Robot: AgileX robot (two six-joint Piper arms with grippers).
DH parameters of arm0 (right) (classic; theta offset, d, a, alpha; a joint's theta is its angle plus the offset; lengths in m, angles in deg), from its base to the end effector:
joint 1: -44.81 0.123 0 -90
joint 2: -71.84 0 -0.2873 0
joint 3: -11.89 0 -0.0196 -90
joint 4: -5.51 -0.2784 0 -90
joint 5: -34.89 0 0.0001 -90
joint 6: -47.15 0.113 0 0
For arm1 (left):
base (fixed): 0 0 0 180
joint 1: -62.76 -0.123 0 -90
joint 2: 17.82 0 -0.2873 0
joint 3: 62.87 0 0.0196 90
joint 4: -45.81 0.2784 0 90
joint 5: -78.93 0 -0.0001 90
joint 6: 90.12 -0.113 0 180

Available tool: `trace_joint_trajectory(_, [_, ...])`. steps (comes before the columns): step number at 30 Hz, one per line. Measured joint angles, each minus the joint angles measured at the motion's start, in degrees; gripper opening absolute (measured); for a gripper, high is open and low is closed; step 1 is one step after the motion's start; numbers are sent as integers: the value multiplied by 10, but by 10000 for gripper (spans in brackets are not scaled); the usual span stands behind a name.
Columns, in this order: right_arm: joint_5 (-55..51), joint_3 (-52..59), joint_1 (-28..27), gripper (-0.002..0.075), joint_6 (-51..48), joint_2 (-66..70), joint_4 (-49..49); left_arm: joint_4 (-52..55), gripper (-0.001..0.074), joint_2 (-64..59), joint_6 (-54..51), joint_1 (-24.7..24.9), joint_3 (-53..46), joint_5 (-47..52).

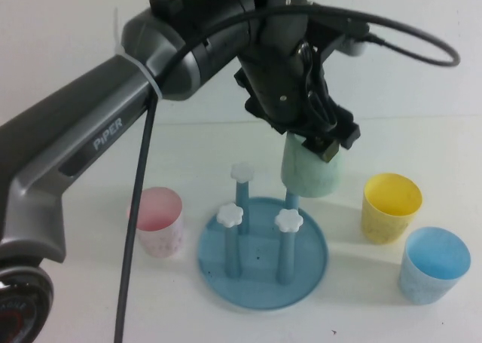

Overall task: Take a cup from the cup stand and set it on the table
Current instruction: Pick up the cup from the rack, then hand over the cup

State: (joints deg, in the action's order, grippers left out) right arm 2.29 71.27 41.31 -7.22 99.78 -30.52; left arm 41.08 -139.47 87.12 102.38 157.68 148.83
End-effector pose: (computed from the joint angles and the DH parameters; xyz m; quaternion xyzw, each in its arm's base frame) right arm 0.1227 0.0284 0.2454 -0.2252 0.8045 0.0101 0.5495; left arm 0.3622 -0.3112 0.3315 0.3459 0.9034 -0.1181 0.2244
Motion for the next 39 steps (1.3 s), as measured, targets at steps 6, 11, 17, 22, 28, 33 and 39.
trace_joint_trajectory(6, [0, 0, 0, -3, -59, 0, -141, -51, 515, 1, 0, 0, 104, 16])
trace_joint_trajectory(11, [-21, -28, 0, -3, -132, -11, -304, -176, 515, 10, 0, 0, 141, 19])
trace_joint_trajectory(17, [-59, -43, 0, -2, -133, -46, -426, -290, 515, 12, -1, -7, 141, 22])
trace_joint_trajectory(22, [-84, -44, 0, 71, -68, -78, -438, -348, 515, 12, -14, -15, 141, 23])
trace_joint_trajectory(28, [-86, -44, 0, 370, 17, -96, -442, -416, 515, 13, -24, -15, 141, 23])
trace_joint_trajectory(33, [-67, -44, 0, 494, 50, -97, -444, -423, 515, 29, -26, -15, 104, 23])
trace_joint_trajectory(39, [-5, -44, 0, 512, 84, -97, -446, -438, 515, 69, -54, -17, 12, 22])
